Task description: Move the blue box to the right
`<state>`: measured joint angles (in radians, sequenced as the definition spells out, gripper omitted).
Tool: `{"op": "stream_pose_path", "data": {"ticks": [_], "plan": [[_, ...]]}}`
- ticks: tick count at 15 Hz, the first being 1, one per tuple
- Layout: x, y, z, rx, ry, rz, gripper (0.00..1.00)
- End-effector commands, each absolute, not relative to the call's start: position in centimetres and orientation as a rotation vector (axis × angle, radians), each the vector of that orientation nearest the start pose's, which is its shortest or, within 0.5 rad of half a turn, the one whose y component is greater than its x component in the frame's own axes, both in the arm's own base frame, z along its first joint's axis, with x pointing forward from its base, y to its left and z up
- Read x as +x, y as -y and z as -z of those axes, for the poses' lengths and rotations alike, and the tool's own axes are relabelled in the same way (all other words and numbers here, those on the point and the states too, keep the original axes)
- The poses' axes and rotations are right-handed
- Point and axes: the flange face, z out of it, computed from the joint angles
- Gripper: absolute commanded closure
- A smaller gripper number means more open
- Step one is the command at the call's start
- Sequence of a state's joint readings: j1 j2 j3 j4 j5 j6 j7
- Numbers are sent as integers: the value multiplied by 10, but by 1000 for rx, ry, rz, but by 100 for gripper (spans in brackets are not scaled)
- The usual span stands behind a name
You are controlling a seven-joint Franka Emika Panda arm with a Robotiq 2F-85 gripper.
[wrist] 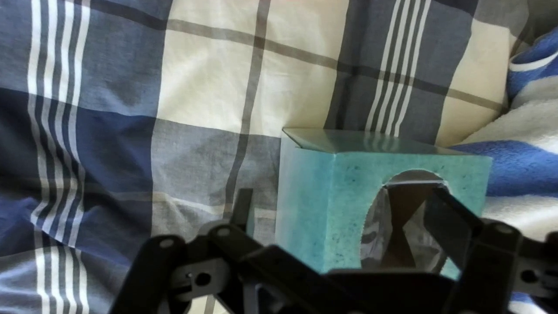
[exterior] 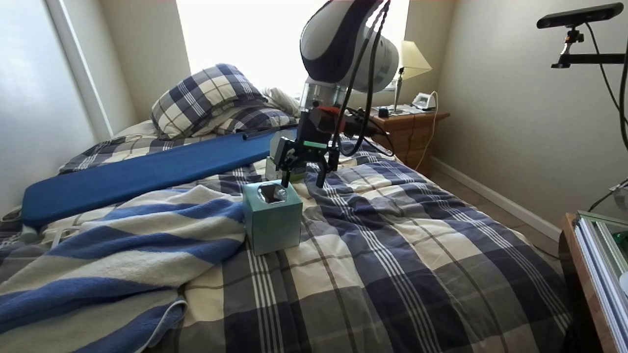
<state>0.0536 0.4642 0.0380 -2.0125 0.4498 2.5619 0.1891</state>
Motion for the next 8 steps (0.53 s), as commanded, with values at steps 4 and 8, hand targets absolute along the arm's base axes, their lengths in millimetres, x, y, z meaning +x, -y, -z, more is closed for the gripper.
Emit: {"op": "stream_pose_path", "data": {"ticks": [4,8], "plan": [[638,-42,-195,-2779,-709,142,0],[648,-42,-181,-2771,-707,154,0]]}}
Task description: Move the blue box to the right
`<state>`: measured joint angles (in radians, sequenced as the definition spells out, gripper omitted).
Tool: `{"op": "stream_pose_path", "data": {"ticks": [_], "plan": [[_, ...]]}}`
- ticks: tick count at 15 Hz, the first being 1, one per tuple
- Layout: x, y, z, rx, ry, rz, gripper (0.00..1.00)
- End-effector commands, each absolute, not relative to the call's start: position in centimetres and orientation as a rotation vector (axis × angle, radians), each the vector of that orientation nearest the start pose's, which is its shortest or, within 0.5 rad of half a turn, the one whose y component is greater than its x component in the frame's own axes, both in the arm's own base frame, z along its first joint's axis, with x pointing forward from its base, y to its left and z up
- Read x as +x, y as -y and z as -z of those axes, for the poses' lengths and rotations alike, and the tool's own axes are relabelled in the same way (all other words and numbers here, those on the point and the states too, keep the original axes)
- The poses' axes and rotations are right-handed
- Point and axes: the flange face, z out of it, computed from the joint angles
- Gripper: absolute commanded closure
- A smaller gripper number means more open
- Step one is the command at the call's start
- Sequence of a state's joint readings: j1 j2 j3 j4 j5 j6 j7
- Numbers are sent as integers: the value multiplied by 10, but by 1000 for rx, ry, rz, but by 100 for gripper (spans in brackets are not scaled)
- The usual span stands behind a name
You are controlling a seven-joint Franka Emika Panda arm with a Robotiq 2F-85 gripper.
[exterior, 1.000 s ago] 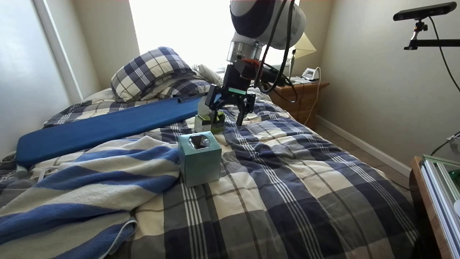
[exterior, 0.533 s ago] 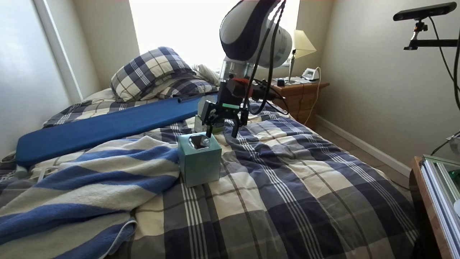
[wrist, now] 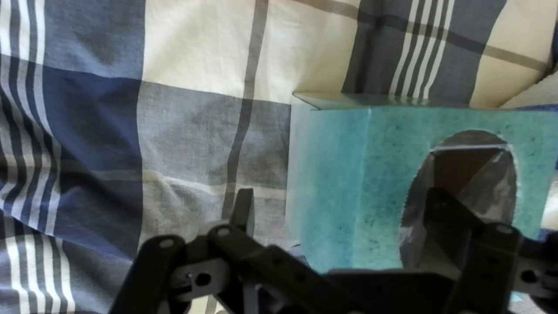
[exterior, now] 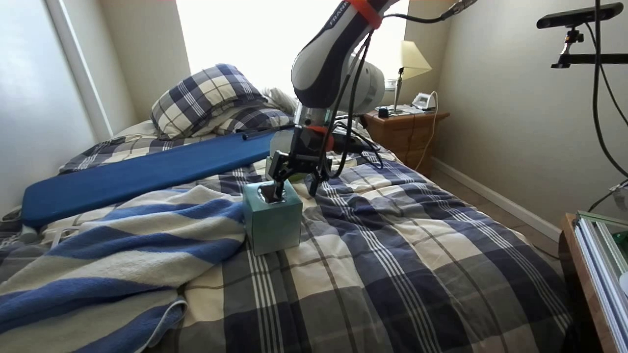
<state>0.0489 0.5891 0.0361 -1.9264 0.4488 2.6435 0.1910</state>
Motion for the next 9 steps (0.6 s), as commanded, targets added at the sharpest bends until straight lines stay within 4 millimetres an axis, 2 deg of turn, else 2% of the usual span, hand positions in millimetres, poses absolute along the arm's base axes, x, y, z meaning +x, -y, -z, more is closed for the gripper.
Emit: {"op": "stream_pose_path", "data": {"ticks": [1,5,7,9], "plan": [[651,-43,-179,-2765,-702,157,0],[661,-47,-173,-2755,-683,178,3],[665,-50,-170,-2753,-680,171,27],[668,-53,-167,-2752,-673,159,41]]}}
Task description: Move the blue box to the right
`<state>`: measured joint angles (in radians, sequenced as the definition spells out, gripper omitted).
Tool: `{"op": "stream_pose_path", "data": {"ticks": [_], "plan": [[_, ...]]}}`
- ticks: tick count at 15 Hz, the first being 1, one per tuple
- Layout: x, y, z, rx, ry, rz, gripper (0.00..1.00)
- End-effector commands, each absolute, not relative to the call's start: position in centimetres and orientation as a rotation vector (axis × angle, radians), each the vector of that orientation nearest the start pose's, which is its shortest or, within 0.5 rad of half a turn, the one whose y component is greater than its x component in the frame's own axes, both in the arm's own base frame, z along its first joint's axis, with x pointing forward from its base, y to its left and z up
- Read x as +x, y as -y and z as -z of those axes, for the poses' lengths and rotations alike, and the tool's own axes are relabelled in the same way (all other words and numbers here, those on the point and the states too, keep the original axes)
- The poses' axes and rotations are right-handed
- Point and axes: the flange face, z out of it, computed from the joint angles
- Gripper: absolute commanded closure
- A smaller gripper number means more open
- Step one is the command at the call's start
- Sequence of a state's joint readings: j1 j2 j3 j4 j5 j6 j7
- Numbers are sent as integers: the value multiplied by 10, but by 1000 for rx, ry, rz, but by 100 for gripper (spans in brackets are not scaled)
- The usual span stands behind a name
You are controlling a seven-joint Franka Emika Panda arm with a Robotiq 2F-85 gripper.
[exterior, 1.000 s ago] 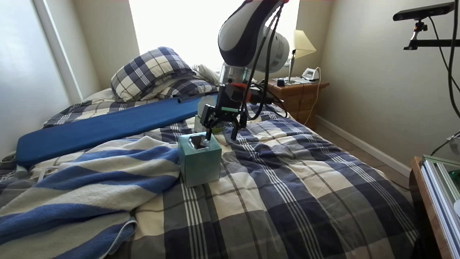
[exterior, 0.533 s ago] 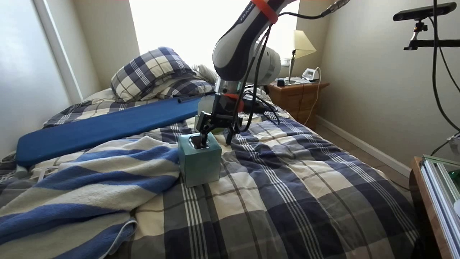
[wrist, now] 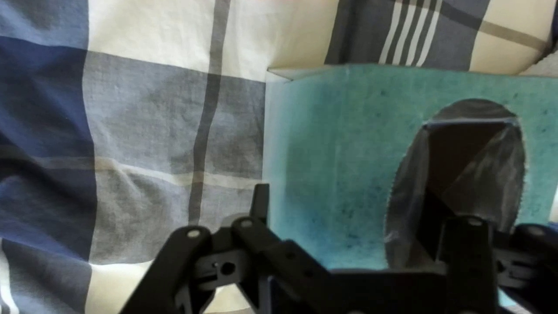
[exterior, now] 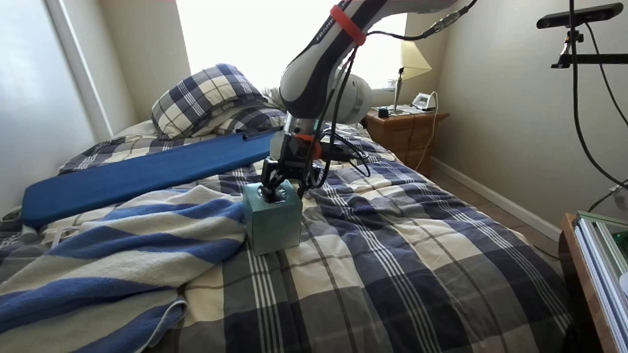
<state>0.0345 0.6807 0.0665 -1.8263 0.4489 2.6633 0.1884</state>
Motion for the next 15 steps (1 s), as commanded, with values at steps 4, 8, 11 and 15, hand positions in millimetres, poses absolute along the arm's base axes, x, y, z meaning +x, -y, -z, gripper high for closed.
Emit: {"op": "stream_pose_path", "data": {"ticks": [4,8,11,15], "plan": [[672,-56,-160,-2751,-673,134,70],[668,-52,-166,-2758,-706,108,96],[653,-43,-179,-2764,-800,37,100],[621,-17,-207,-2718,-1088,-98,99]]}}
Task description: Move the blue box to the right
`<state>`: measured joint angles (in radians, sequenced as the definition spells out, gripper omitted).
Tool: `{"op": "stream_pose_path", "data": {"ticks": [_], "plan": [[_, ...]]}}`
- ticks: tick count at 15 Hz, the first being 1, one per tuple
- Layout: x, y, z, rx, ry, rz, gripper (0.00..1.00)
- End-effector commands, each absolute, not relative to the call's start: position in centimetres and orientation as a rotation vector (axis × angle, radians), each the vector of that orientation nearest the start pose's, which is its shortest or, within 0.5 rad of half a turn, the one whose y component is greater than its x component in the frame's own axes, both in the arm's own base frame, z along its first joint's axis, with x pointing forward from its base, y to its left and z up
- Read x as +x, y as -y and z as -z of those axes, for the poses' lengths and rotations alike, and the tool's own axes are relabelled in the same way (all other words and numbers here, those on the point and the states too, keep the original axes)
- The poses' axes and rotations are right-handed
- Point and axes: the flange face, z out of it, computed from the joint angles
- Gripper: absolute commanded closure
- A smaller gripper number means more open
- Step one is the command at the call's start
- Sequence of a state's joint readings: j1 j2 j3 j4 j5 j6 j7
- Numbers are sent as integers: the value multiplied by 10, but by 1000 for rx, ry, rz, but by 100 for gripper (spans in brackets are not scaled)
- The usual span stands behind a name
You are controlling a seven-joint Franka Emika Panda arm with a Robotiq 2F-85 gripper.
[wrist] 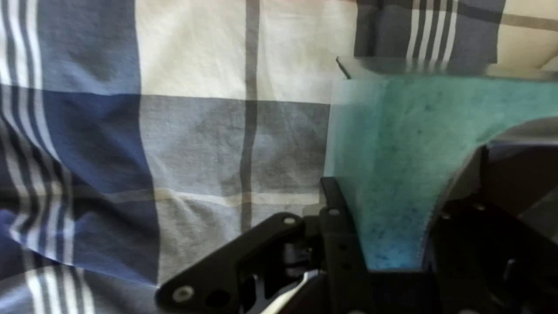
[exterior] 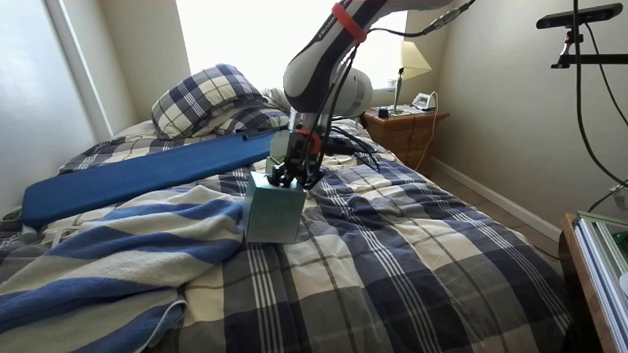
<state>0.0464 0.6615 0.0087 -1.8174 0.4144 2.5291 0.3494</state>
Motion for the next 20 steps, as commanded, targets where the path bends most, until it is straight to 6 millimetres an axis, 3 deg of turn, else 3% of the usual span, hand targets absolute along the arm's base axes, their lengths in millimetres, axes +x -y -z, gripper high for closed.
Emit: {"op": "stream_pose_path", "data": {"ticks": [1,11,12,14,20], "plan": [[611,-10,-212,-2690,-1154,-134,99],[494,156,-231,-2505,-1893,-134,99],[517,141,-219,-2539,-1773,-170,99],[510,154,-220,-2529,-1798,-171,96],[515,139,-217,-2548,-1763,-180,99]]}}
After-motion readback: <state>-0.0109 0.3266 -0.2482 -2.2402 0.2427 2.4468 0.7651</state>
